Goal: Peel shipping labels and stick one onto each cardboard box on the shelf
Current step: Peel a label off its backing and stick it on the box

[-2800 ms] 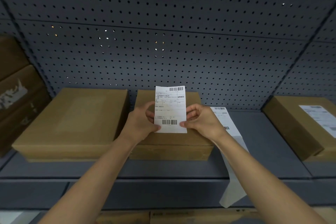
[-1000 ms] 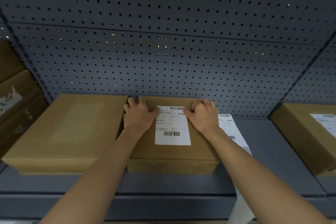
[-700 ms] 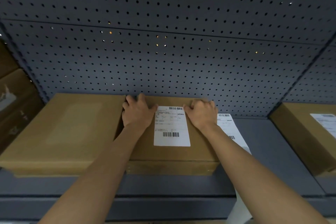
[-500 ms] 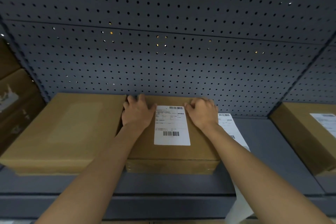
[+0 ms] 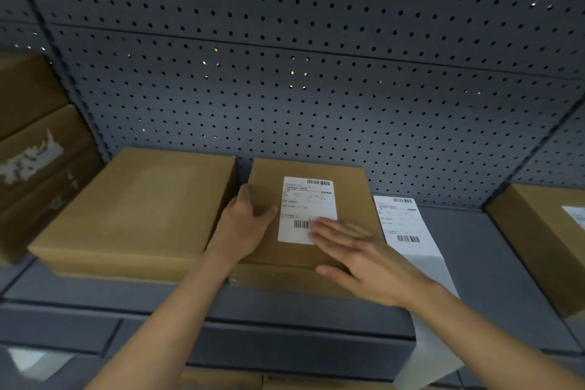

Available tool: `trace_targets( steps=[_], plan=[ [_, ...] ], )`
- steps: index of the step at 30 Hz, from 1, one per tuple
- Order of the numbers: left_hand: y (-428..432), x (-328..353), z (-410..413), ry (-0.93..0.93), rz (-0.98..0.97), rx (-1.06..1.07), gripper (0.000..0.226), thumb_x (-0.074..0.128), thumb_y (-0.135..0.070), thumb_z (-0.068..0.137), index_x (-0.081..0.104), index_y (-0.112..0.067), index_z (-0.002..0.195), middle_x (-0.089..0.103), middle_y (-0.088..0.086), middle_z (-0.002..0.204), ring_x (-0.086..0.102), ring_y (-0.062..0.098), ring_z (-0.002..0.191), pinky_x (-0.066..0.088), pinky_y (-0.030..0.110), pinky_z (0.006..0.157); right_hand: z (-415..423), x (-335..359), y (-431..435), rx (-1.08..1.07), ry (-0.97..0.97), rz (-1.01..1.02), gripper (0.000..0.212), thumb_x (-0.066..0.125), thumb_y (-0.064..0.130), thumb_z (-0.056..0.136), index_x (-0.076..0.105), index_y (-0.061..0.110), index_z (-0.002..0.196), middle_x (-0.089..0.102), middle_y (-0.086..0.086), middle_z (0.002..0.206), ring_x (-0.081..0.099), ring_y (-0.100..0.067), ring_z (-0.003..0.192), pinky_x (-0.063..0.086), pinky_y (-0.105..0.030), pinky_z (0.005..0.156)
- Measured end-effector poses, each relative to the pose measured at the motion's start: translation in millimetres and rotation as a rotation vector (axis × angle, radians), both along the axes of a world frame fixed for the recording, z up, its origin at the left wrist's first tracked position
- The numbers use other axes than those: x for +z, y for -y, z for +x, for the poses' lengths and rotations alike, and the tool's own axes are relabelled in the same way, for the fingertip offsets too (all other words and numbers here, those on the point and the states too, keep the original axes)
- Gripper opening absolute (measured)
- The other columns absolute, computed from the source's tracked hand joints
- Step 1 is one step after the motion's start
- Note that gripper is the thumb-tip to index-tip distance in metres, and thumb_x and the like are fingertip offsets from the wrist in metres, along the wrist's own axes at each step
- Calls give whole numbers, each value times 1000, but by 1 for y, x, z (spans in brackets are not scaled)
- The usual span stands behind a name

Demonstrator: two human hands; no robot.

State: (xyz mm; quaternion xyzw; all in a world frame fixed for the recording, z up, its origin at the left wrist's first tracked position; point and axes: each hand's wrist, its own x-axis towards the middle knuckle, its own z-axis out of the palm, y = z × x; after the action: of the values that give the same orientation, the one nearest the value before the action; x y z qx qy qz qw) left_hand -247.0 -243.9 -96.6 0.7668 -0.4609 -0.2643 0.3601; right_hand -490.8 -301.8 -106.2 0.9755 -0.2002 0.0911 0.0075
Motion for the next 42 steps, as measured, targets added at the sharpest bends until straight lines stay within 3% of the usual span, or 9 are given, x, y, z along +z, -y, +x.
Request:
trace_targets(
  steps=[7,10,16,22,25,30,33,36,42],
  plan=[
    [-5,-5,-4,111,46,12,88,58,-50,93,13,-9,157,35,13,156,39,30,140,36,40,111,9,14,9,-69,-234,186,100,-4,83,82,-1,17,158,-11,4,163,-20,-1,147,-8,-27,122],
    [-6,-4,-4,97,53,20,90,59,-50,93,11,-9,157,35,12,156,38,30,141,35,38,112,21,20,24,-120,-263,245,109,-8,88,74,-7,17,157,-16,4,163,-20,-3,147,-7,-28,123],
    [-10,0,-6,18,-13,46,62,65,-42,91,44,-10,140,60,3,131,56,25,123,38,21,89,49,21,67,-255,-296,275,120,-10,93,66,-11,13,155,-15,-4,163,-15,-13,150,-3,-37,124],
    [-13,0,-3,-105,6,18,64,57,-36,98,30,-12,151,53,-5,132,48,19,130,32,0,76,60,25,77,-288,-315,253,115,-2,88,71,-12,10,155,-17,-6,162,-17,-15,150,-4,-38,124],
    [-13,-1,-4,-108,-9,24,69,56,-38,98,25,-12,154,52,1,140,49,22,130,35,16,89,53,20,66,-238,-307,242,118,-6,93,69,-14,12,155,-19,-6,162,-20,-14,149,-5,-38,124],
    [-12,-8,-1,-96,-43,26,61,58,-40,96,36,-13,146,59,1,131,57,23,120,44,25,90,36,21,23,-99,-322,224,118,-7,94,68,-18,15,154,-26,-1,160,-27,-9,146,-7,-32,123],
    [-12,-7,-4,-100,-50,28,66,57,-39,97,30,-13,151,53,-5,132,51,23,128,38,21,94,28,21,-2,-24,-348,193,113,1,92,73,-19,16,154,-28,1,159,-30,-7,144,-10,-31,123],
    [-12,-7,-5,-109,-45,37,70,57,-38,97,25,-12,154,53,2,140,49,24,130,35,21,93,24,22,-14,23,-366,180,112,8,91,75,-17,17,155,-28,2,159,-31,-5,144,-11,-32,122],
    [-13,-8,-3,-116,-60,44,55,58,-37,97,40,-13,143,50,-13,113,54,10,110,38,17,81,28,22,1,45,-357,207,108,-2,90,75,-16,19,155,-25,6,160,-28,-1,144,-9,-29,122]
  ],
)
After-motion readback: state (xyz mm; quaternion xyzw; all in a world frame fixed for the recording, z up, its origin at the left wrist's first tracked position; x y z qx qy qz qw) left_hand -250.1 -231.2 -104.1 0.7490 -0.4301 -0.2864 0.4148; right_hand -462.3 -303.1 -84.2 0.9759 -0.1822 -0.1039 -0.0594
